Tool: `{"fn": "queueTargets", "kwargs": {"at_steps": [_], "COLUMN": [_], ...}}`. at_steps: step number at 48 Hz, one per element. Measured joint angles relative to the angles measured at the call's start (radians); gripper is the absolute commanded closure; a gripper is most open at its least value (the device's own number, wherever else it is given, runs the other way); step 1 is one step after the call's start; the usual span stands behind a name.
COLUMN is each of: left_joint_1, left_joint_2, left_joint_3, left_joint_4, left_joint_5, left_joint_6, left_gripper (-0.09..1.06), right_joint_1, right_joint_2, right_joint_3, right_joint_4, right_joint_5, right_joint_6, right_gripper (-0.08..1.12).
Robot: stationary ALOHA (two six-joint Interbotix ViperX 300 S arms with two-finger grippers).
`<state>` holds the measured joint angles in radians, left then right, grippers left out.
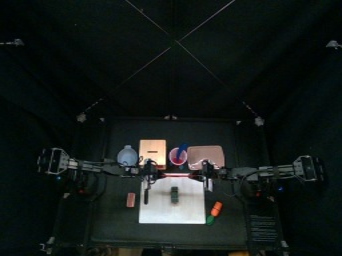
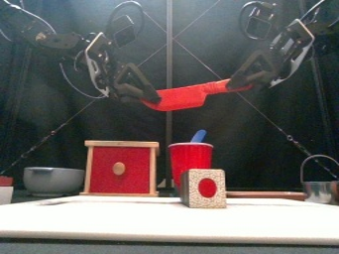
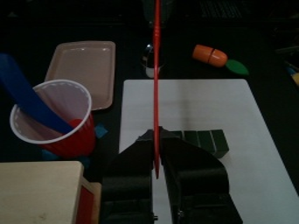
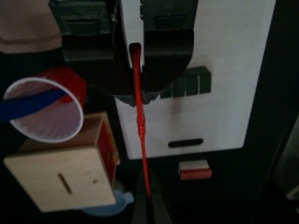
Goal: Cut the sushi into 4 pieces with the knife
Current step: Cut the sushi into 4 pieces
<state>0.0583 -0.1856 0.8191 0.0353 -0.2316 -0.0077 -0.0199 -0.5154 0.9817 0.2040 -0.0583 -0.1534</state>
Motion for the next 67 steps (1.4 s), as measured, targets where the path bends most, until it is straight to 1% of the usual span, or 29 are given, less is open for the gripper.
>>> {"fn": "queueTargets", "kwargs": {"at_steps": [8, 16, 25, 32, 38, 46, 55, 67], "left_joint_1": [-0.006, -0.035, -0.066, -0.089, -0.100, -0.120, -0.132, -0.135], "left_joint_2": [0.011, 0.026, 0.061, 0.104, 0.135, 0.156, 0.184, 0.232], "left_joint_3": [0.006, 0.014, 0.014, 0.011, 0.005, -0.006, -0.015, -0.029], "left_joint_4": [-0.002, -0.003, -0.011, -0.012, -0.012, -0.014, -0.018, -0.026], "left_joint_5": [0.000, 0.002, 0.002, 0.002, 0.000, -0.002, -0.002, -0.002], "left_joint_6": [-0.002, -0.003, -0.006, -0.008, -0.006, -0.008, -0.008, -0.009], "left_gripper": [0.59, 0.59, 0.60, 0.60, 0.60, 0.60, 0.60, 0.60], "right_joint_1": [0.000, 0.000, 0.002, 0.002, 0.003, 0.012, 0.015, 0.015], "right_joint_2": [0.043, 0.089, 0.141, 0.181, 0.198, 0.219, 0.255, 0.328], "right_joint_3": [-0.052, -0.109, -0.143, -0.144, -0.144, -0.143, -0.141, -0.141], "right_joint_4": [0.035, 0.044, 0.049, 0.055, 0.055, 0.058, 0.057, 0.049], "right_joint_5": [0.124, 0.219, 0.310, 0.330, 0.345, 0.362, 0.362, 0.360], "right_joint_6": [0.002, 0.003, 0.003, 0.005, 0.003, 0.003, 0.003, 0.003], "right_gripper": [0.87, 0.88, 0.90, 0.90, 0.90, 0.90, 0.90, 0.90]}}
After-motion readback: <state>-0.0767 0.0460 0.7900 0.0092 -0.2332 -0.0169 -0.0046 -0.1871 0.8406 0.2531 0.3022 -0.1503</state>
